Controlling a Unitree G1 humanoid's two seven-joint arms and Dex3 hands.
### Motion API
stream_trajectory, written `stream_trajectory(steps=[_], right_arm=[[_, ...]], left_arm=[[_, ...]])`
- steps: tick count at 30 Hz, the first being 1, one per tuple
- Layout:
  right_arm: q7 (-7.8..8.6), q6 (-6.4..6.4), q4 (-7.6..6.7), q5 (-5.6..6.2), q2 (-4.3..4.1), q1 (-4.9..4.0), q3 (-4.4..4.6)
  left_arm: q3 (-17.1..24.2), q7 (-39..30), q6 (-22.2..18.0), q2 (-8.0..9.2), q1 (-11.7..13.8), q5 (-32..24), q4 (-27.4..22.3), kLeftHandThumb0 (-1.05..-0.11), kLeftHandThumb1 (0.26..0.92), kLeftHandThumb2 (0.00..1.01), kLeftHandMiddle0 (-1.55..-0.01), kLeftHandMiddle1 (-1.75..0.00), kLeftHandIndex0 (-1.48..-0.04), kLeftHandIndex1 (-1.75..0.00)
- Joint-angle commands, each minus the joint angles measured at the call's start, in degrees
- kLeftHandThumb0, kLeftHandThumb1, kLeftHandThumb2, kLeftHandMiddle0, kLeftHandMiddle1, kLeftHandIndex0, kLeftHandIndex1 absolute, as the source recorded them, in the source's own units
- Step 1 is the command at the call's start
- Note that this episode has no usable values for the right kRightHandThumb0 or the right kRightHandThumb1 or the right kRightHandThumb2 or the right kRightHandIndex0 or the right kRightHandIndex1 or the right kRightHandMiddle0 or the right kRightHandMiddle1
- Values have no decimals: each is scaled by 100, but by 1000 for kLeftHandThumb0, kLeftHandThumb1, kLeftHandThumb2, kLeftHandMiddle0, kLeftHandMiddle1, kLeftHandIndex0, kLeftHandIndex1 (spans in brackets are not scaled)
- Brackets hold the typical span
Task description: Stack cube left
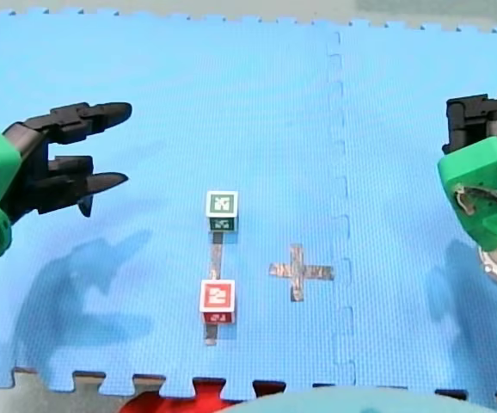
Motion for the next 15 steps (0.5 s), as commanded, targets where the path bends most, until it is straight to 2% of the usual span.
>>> stream_trajectory(steps=[1,5,9,15], right_arm=[[-28,18,5,-4,-18,-31,0],[-71,21,8,-15,-17,-37,8],[-111,0,-7,-24,-43,-35,8],[-143,-24,-25,-39,-55,-26,19]], left_arm=[[-11,-75,-29,70,29,-18,4,-786,643,1,-885,-1746,-540,-10],[-41,-123,-174,77,110,-7,-33,-770,644,1,-882,-1746,-582,-27],[-190,-35,-345,36,366,102,-251,-760,644,1,-875,-1746,-652,-53],[-371,-33,-320,-25,525,201,-402,-752,622,0,-896,-1746,-763,-59]])
